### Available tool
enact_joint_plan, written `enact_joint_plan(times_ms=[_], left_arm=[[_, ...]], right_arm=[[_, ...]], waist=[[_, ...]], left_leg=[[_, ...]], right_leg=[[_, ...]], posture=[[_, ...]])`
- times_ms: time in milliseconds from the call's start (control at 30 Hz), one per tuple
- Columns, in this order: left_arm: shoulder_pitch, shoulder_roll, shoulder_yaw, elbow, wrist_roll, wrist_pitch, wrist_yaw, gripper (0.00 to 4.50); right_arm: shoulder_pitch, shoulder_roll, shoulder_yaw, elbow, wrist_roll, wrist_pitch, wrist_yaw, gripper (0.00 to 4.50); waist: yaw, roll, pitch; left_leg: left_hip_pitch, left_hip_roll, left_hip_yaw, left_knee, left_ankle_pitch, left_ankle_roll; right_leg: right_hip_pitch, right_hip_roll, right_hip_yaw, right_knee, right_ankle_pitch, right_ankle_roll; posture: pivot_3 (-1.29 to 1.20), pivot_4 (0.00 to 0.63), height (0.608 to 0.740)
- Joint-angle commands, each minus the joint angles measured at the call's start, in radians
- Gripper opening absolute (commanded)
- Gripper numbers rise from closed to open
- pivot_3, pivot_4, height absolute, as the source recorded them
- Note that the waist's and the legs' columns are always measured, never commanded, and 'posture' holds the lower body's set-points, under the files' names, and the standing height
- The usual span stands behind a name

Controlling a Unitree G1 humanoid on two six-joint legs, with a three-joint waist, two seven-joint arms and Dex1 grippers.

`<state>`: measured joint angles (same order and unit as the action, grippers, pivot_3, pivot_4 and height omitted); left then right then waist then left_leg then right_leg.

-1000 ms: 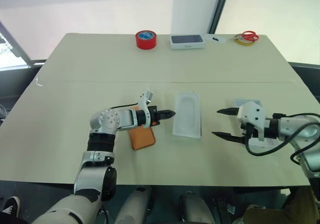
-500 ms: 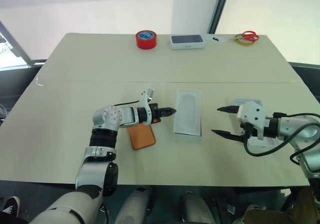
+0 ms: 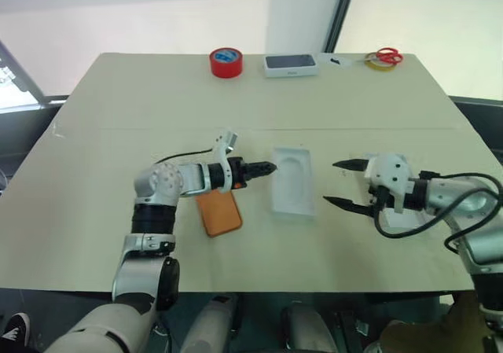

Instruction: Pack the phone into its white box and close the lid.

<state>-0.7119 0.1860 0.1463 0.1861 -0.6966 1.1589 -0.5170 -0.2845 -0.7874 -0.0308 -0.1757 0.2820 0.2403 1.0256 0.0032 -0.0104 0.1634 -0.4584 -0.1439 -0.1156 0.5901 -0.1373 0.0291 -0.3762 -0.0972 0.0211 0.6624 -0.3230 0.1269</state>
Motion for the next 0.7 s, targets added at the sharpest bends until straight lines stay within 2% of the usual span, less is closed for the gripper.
enact_joint_plan(times_ms=[33, 67, 100, 167, 233, 433, 533, 700], left_arm=[[0.096, 0.113, -0.082, -0.175, 0.124, -0.279, -0.114, 2.38], [0.150, 0.163, -0.108, -0.230, 0.170, -0.386, -0.174, 2.38], [0.186, 0.195, -0.125, -0.262, 0.195, -0.458, -0.213, 2.38], [0.236, 0.230, -0.102, -0.295, 0.162, -0.467, -0.249, 2.38], [0.275, 0.256, -0.087, -0.316, 0.153, -0.504, -0.279, 2.38], [0.455, 0.391, -0.019, -0.440, 0.098, -0.489, -0.360, 2.38], [0.505, 0.424, -0.002, -0.472, 0.078, -0.469, -0.362, 2.38], [0.506, 0.460, 0.103, -0.458, -0.079, -0.200, -0.261, 2.38]], right_arm=[[-0.074, 0.073, 0.067, -0.028, -0.027, 0.032, -0.067, 3.04], [-0.099, 0.103, 0.110, -0.011, -0.067, 0.039, -0.096, 2.72], [-0.116, 0.122, 0.138, 0.002, -0.093, 0.045, -0.114, 2.18], [-0.154, 0.157, 0.192, 0.052, -0.192, 0.005, -0.179, 1.18], [-0.177, 0.185, 0.220, 0.076, -0.227, 0.016, -0.207, 0.12], [-0.223, 0.148, 0.367, 0.181, -0.382, -0.062, -0.151, 0.05], [-0.242, 0.148, 0.405, 0.230, -0.446, -0.105, -0.152, 0.05], [-0.274, 0.183, 0.399, 0.251, -0.446, -0.107, -0.141, 0.05]], waist=[[-0.001, 0.000, 0.000], [-0.007, 0.000, 0.000], [-0.012, 0.000, 0.000], [-0.011, 0.000, 0.000], [0.004, 0.001, 0.000], [0.008, 0.001, 0.000], [0.007, 0.001, 0.000], [0.004, 0.001, 0.000]], left_leg=[[0.000, 0.000, 0.000, 0.000, 0.000, 0.000], [0.000, 0.000, 0.000, -0.001, 0.000, 0.000], [0.000, 0.000, 0.001, -0.002, 0.001, -0.001], [0.001, 0.000, 0.002, -0.005, 0.001, -0.002], [0.000, 0.000, 0.001, -0.006, 0.002, -0.002], [0.000, 0.000, 0.003, -0.009, 0.002, -0.002], [0.000, 0.000, 0.002, -0.011, 0.003, -0.004], [0.001, 0.001, 0.001, -0.012, 0.003, -0.004]], right_leg=[[0.000, 0.000, 0.000, 0.000, 0.000, 0.000], [-0.001, 0.000, 0.000, 0.000, 0.000, 0.000], [-0.002, 0.000, 0.002, 0.000, 0.000, -0.001], [-0.004, 0.000, 0.003, 0.000, 0.000, -0.001], [-0.004, 0.000, 0.002, 0.000, 0.000, -0.002], [-0.007, 0.000, 0.004, 0.000, 0.000, -0.002], [-0.009, 0.000, 0.004, 0.001, 0.000, -0.002], [-0.009, 0.002, 0.004, 0.003, 0.000, -0.002]], posture=[[0.00, 0.150, 0.740], [0.00, 0.150, 0.740], [0.00, 0.150, 0.740], [0.00, 0.150, 0.740], [0.00, 0.150, 0.740], [0.00, 0.150, 0.740], [0.00, 0.150, 0.740], [0.00, 0.150, 0.740]])
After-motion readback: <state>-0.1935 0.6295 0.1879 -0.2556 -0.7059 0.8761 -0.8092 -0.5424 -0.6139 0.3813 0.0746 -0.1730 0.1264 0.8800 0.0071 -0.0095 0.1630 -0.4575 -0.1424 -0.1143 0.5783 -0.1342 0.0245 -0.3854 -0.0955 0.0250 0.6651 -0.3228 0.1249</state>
